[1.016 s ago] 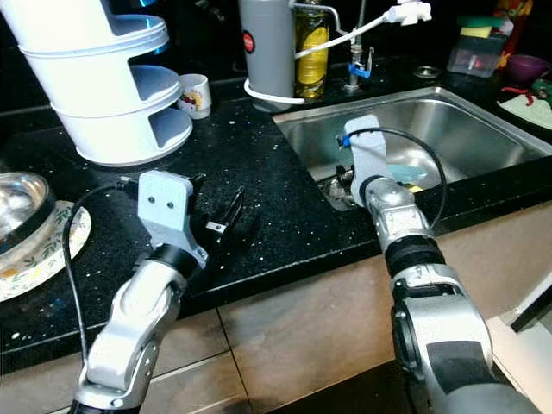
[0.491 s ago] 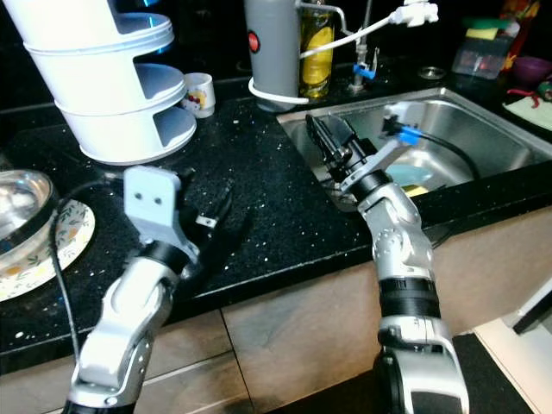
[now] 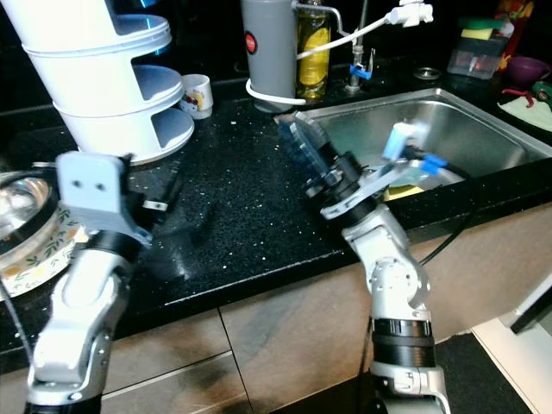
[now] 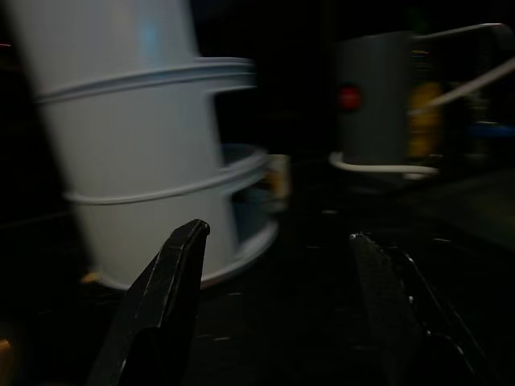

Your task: Kitchen organization

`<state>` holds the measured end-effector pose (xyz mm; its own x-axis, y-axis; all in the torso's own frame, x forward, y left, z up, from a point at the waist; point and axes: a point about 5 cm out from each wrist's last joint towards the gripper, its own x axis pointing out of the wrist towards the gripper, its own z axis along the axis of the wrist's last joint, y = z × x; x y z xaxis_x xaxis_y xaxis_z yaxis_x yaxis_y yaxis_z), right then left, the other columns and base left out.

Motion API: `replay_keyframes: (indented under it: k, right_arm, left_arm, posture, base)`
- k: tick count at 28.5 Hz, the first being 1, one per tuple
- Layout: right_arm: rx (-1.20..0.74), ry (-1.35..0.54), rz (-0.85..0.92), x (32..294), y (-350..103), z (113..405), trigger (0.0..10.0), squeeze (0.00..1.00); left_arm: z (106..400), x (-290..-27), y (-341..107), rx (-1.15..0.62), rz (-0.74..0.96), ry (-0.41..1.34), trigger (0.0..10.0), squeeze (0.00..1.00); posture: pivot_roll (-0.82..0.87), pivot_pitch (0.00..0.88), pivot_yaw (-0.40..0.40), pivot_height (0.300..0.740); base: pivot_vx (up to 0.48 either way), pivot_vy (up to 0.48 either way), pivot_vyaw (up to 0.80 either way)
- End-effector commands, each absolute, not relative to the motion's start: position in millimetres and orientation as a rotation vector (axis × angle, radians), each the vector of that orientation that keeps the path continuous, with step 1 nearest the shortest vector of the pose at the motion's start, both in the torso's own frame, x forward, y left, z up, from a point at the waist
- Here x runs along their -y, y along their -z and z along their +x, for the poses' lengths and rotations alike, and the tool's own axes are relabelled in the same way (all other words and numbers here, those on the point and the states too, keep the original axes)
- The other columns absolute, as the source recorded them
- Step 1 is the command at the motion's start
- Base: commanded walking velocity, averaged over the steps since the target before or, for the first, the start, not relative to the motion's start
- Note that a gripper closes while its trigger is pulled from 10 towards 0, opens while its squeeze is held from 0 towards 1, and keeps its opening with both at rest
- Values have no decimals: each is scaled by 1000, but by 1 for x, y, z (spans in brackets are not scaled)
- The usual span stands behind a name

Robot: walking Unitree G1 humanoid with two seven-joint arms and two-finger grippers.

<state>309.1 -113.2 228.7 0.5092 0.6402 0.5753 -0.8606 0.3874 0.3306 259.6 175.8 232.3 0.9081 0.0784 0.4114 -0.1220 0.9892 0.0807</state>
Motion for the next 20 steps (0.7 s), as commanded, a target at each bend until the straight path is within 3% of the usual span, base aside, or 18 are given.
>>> replay_keyframes:
  k: [1, 3, 9, 17, 20]
  right_arm:
    - [375, -1009, 659, 109, -229, 306, 10000, 0]
    - [369, -1157, 770, 96, -232, 287, 10000, 0]
    - [367, -1306, 892, 86, -232, 267, 10000, 0]
    - [300, -1349, 803, 75, -219, 262, 10000, 0]
    - [275, -1337, 767, 73, -219, 262, 10000, 0]
  left_arm:
    - [257, -185, -232, 408, 137, -155, 10000, 0]
    - [255, -193, -235, 419, 152, -189, 10000, 0]
    - [259, -201, -252, 460, 189, -192, 10000, 0]
    - [270, -221, -304, 509, 474, -40, 10000, 0]
    - [273, -231, -317, 516, 449, 20, 10000, 0]
  posture:
    - [98, 0, -1, 740]
    - [99, 0, -1, 740]
    - [106, 0, 2, 740]
    - [104, 0, 17, 740]
    - [106, 0, 15, 740]
  base:
    - [0, 0, 494]
    - [0, 0, 800]
    - [0, 0, 800]
    - [0, 0, 800]
    - [0, 0, 735]
